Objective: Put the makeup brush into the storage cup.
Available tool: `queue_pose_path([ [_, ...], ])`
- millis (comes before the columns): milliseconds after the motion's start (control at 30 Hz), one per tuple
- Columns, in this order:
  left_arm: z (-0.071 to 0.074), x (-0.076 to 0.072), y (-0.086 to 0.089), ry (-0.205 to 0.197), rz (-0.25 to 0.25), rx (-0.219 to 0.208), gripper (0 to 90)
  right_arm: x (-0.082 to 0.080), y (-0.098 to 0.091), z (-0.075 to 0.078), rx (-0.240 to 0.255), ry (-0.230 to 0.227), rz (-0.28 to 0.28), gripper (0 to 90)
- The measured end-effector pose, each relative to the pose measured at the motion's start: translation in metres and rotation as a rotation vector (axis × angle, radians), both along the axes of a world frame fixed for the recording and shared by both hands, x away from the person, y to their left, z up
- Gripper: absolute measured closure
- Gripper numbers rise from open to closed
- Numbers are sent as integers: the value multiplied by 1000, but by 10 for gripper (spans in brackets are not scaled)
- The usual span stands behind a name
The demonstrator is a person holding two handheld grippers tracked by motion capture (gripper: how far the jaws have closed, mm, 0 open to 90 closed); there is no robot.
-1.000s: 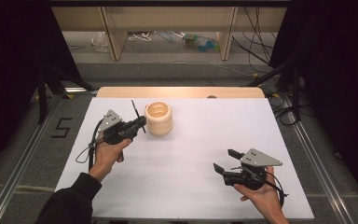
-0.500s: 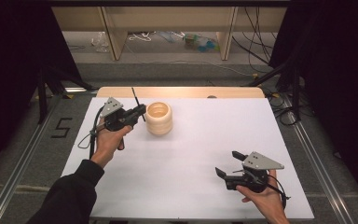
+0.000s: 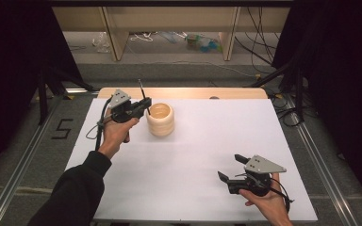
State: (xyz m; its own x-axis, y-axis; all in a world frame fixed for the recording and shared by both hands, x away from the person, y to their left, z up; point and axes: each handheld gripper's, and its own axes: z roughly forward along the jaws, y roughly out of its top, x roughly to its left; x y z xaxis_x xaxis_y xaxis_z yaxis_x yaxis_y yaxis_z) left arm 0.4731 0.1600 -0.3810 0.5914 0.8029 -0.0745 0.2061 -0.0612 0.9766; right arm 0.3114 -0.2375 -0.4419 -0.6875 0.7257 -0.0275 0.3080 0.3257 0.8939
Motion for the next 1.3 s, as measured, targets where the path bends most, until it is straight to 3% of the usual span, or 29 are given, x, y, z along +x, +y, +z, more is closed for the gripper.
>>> queue_pose_path([
  [67,-1,4,-2,9,8,-14,851,0,1,0,-3,-1,2,170],
  [133,-3,8,-3,9,9,5,851,0,2,-1,-5,-3,9,170],
  [333,-5,16,-9,20,19,2,851,0,3,-1,-1,2,16,171],
  [467,-7,21,-14,26,20,31,850,0,3,-1,-1,-1,16,171],
  [700,-19,32,-19,54,36,40,851,0,3,-1,2,-1,17,170],
  [800,-21,34,-20,58,41,37,851,-1,4,-1,9,16,16,171],
  [1133,-26,37,-26,76,43,44,850,0,5,-1,1,9,23,174],
  [1300,-31,39,-29,83,50,70,850,1,6,-2,-5,12,29,174],
])
